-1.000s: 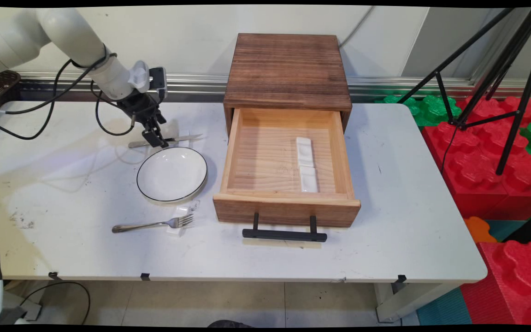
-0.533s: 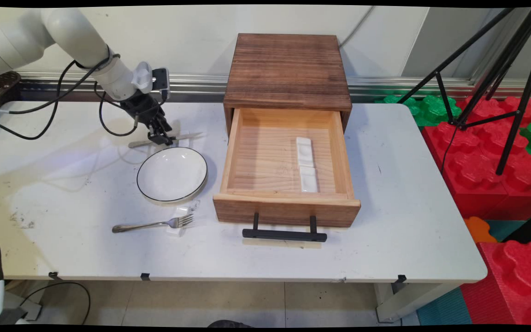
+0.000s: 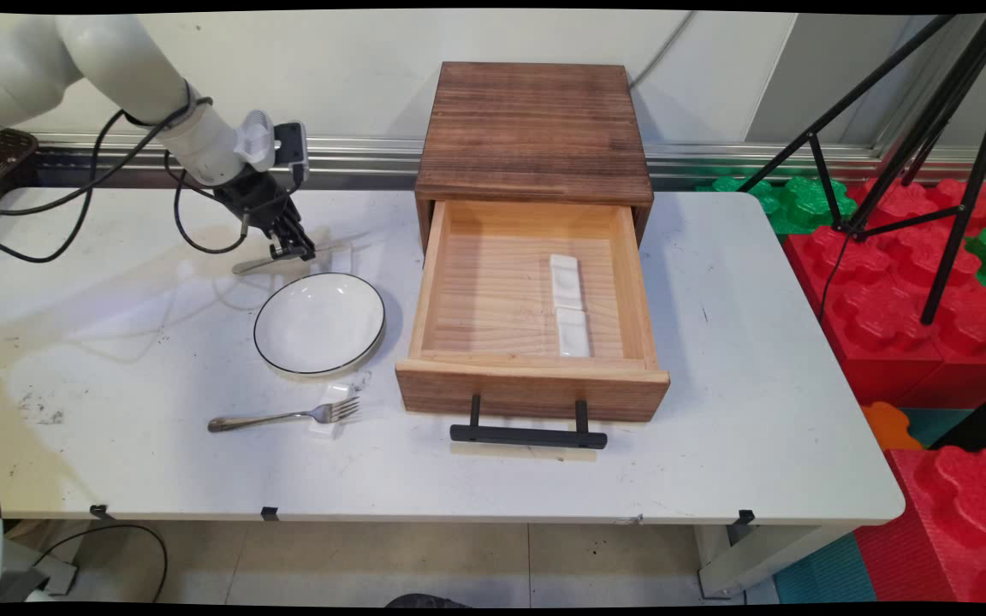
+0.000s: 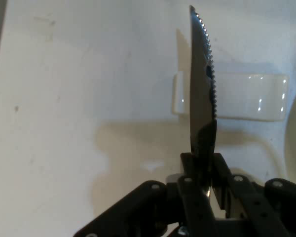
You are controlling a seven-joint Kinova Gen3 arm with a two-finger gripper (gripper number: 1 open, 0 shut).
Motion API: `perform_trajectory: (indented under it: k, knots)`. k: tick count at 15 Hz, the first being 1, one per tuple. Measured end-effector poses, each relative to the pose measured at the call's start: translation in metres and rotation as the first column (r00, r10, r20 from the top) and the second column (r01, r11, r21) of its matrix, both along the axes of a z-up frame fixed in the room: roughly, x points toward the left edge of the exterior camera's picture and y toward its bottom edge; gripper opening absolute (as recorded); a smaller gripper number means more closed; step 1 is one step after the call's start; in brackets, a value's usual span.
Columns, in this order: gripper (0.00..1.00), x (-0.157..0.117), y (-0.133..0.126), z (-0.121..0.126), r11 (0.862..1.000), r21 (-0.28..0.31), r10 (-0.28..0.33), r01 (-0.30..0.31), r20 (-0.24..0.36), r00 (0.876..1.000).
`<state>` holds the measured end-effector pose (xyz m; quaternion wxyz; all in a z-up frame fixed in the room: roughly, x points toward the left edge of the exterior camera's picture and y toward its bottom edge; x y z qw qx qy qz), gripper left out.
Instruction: Place the picked object into the drawer
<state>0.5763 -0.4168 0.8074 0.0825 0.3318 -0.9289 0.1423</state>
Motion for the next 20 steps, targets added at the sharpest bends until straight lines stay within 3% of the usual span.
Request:
perform_trajectory:
  k: [4, 11, 20]
  knots:
    - [0.00, 0.000, 0.012, 0.017, 0.997, -0.046, 0.061, -0.060, 0.015, 0.998]
    - [0.00, -0.023, 0.039, 0.070, 0.978, -0.144, 0.153, -0.151, 0.001, 0.988]
    - [0.00, -0.084, 0.059, 0.125, 0.967, -0.220, 0.125, -0.132, -0.049, 0.991]
